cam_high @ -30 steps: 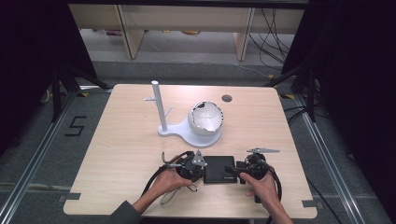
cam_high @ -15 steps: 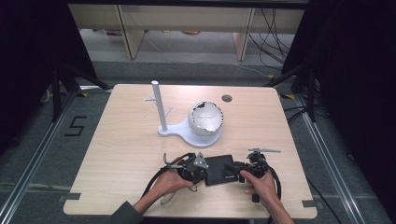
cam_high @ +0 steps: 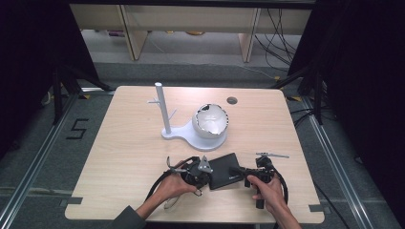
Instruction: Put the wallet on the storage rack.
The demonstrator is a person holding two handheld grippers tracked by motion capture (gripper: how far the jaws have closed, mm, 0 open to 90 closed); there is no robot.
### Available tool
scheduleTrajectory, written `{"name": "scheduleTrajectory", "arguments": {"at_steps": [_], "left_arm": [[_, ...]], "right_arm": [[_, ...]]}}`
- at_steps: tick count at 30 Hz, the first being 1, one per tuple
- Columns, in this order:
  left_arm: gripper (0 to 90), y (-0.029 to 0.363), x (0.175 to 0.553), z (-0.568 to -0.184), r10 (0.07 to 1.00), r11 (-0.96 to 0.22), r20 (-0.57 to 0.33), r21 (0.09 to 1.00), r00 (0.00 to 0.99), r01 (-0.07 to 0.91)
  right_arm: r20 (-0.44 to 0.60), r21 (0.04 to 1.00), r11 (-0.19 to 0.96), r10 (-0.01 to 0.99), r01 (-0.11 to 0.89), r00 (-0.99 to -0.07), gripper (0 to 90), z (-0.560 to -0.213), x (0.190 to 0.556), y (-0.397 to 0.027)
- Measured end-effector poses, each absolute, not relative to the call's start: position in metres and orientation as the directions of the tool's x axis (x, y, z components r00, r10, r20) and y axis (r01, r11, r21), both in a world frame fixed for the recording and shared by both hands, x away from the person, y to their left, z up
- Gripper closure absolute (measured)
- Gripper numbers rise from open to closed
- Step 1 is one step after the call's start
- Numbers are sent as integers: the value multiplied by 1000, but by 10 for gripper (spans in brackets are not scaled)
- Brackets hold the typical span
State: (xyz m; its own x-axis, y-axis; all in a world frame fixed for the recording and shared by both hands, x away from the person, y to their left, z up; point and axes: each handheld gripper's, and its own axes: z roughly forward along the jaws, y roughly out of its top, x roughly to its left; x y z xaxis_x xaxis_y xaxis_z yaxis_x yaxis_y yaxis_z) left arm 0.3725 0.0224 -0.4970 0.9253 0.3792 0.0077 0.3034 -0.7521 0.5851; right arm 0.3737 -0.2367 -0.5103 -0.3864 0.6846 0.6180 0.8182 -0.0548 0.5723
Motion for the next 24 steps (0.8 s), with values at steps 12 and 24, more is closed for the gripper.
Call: {"name": "scheduleTrajectory", "arguments": {"at_steps": [12,24], "left_arm": [[574,39,375,-477,425,-717,9,614,905,330],[346,110,341,-445,515,-653,27,659,857,372]], "right_arm": [[634,617,-56,627,785,-453,764,-498,371,-232],[565,709,-2,600,705,-566,806,-475,373,-229]]}}
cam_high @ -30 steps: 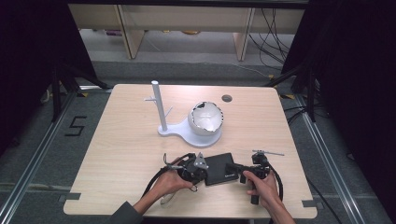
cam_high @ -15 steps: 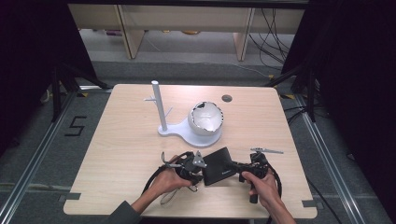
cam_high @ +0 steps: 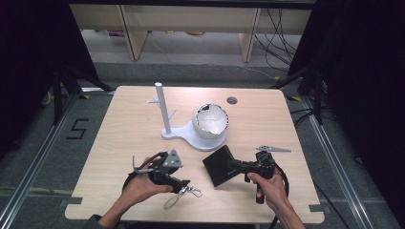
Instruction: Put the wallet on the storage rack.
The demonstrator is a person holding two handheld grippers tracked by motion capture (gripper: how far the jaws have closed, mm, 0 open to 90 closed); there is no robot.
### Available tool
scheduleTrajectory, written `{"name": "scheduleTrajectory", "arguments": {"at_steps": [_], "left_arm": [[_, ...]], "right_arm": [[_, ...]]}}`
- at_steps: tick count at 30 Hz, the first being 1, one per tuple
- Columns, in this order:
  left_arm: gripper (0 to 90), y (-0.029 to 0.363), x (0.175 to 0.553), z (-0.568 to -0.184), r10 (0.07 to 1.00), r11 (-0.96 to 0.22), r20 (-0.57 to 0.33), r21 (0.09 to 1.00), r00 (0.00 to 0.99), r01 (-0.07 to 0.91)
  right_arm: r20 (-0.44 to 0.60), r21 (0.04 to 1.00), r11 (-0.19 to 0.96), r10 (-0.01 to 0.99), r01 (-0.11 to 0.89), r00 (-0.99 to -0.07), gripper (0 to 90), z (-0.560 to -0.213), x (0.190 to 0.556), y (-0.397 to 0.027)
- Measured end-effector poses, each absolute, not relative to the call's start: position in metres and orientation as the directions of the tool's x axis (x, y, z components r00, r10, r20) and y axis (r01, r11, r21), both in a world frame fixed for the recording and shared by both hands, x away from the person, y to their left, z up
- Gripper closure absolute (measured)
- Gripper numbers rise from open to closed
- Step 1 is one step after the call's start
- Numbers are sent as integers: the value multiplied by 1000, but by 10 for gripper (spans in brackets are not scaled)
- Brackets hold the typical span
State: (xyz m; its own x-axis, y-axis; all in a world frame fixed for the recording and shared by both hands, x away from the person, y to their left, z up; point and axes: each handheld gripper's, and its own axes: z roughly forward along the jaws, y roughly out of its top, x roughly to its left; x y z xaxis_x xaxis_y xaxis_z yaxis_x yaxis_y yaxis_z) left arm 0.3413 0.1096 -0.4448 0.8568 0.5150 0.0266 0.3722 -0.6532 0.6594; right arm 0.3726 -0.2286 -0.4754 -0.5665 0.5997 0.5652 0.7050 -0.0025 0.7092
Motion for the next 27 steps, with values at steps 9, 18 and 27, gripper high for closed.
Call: {"name": "scheduleTrajectory", "arguments": {"at_steps": [9,18,27], "left_arm": [[335,166,323,-462,613,-580,38,700,789,417],[308,184,314,-476,651,-543,15,708,759,452],[301,190,301,-483,657,-531,2,711,754,460]], "right_arm": [[569,723,-34,597,690,-565,806,-446,377,-232],[530,764,-41,609,644,-590,806,-423,392,-238],[523,778,-76,630,624,-575,807,-400,411,-242]]}}
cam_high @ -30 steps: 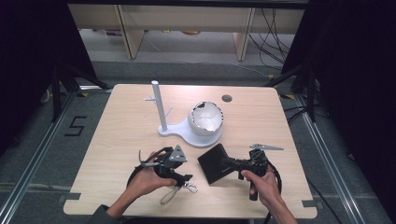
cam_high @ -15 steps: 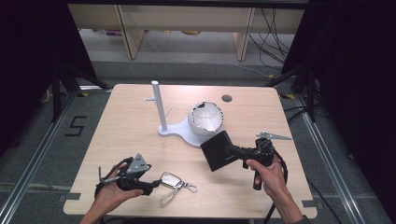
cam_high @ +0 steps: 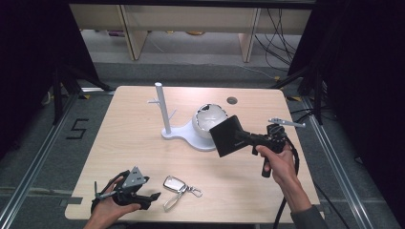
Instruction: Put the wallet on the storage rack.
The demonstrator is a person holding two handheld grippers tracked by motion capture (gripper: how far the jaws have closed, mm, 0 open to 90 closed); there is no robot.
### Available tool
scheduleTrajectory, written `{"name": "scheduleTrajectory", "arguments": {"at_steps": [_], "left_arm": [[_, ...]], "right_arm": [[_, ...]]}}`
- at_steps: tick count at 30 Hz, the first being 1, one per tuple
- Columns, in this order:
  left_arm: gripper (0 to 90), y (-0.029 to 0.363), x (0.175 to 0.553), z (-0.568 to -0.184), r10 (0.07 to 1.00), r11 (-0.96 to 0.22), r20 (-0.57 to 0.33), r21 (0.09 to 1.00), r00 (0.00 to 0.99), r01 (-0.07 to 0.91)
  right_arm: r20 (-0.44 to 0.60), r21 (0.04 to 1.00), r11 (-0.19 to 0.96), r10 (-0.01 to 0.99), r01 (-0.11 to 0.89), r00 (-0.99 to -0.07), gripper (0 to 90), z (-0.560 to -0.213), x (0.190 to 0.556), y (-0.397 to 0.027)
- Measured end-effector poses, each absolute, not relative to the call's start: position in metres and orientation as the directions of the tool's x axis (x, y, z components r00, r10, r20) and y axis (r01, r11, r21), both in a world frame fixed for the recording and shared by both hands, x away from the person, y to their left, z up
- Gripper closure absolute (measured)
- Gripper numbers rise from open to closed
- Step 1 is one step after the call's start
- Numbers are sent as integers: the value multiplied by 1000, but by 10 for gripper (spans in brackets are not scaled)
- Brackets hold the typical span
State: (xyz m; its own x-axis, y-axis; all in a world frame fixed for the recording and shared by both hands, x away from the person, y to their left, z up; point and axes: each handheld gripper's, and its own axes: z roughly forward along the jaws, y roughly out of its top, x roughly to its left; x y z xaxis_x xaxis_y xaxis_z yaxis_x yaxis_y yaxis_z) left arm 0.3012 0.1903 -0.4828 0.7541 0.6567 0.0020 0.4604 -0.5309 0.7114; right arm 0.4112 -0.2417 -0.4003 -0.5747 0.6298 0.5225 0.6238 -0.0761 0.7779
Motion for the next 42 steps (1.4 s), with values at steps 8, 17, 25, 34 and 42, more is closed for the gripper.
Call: {"name": "scheduleTrajectory", "arguments": {"at_steps": [8,17,25,34,42], "left_arm": [[295,193,299,-484,659,-524,-9,712,752,467],[291,192,298,-489,664,-516,-27,707,748,484],[291,195,298,-489,674,-509,-27,708,739,490],[291,195,298,-489,670,-510,-26,710,742,486],[291,196,299,-490,668,-524,-17,699,744,487]], "right_arm": [[509,784,-94,665,614,-547,807,-387,439,-245],[511,776,-130,704,618,-493,806,-385,472,-242],[503,764,-130,733,632,-458,806,-395,496,-226],[510,738,-117,742,665,-435,806,-412,513,-211],[529,712,-119,739,692,-417,805,-426,521,-198]]}}
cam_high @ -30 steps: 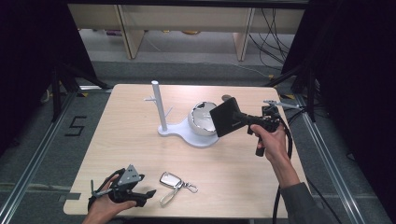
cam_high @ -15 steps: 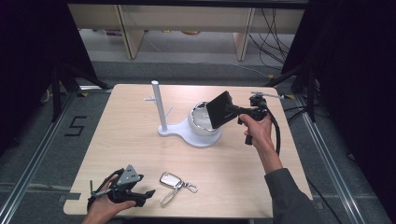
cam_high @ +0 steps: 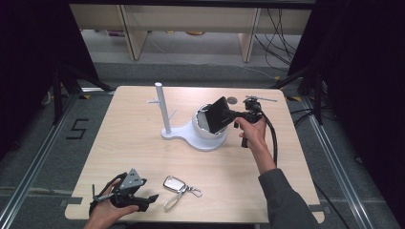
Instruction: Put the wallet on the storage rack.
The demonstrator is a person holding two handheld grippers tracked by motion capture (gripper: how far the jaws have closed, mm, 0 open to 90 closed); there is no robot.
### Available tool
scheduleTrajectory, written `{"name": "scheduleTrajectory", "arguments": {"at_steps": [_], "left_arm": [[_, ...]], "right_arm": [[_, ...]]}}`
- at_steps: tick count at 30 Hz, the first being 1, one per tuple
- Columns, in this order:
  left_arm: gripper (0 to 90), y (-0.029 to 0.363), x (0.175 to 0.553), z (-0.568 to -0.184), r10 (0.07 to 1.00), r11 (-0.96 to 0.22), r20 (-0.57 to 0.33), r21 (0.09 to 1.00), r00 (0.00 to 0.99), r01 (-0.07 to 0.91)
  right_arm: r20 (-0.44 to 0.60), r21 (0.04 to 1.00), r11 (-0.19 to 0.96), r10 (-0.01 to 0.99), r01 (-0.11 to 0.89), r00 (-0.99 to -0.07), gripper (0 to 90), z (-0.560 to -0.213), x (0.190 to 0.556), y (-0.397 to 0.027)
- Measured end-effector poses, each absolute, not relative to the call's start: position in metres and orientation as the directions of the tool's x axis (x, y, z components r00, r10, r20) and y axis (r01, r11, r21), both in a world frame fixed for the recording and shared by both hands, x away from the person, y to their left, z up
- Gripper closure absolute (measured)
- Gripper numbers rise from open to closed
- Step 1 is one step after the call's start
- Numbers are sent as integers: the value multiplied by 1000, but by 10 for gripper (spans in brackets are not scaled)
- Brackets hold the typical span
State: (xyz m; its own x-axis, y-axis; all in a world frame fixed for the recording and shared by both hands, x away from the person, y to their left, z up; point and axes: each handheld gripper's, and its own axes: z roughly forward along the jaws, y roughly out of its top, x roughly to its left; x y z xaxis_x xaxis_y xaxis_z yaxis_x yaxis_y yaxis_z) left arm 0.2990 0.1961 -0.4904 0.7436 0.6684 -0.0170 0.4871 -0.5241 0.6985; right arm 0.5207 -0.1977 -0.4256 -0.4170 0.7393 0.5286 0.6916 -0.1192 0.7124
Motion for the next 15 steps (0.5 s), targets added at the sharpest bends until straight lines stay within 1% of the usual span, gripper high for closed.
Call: {"name": "scheduleTrajectory", "arguments": {"at_steps": [7,8,9,10,11,13,14,15], "left_arm": [[289,195,299,-493,666,-526,-21,695,745,490],[288,193,298,-494,670,-509,-39,703,741,497],[286,194,298,-494,668,-521,-28,696,744,494],[286,194,298,-494,669,-523,-28,693,743,497],[286,193,298,-494,665,-525,-27,694,746,493],[285,193,298,-494,664,-530,-22,691,747,491],[285,193,297,-494,664,-530,-22,691,748,491],[284,193,297,-494,664,-520,-35,697,747,495]], "right_arm": [[497,715,-85,759,694,-420,797,-441,529,-191],[497,713,-95,767,695,-405,793,-442,528,-190],[487,716,-90,775,692,-403,786,-441,528,-189],[448,738,-58,788,673,-423,773,-442,529,-190],[433,741,-44,795,670,-425,757,-442,529,-191],[453,727,-69,796,683,-402,731,-440,527,-191],[435,743,-58,799,666,-416,715,-441,529,-195],[441,740,-65,799,670,-409,715,-440,528,-196]]}}
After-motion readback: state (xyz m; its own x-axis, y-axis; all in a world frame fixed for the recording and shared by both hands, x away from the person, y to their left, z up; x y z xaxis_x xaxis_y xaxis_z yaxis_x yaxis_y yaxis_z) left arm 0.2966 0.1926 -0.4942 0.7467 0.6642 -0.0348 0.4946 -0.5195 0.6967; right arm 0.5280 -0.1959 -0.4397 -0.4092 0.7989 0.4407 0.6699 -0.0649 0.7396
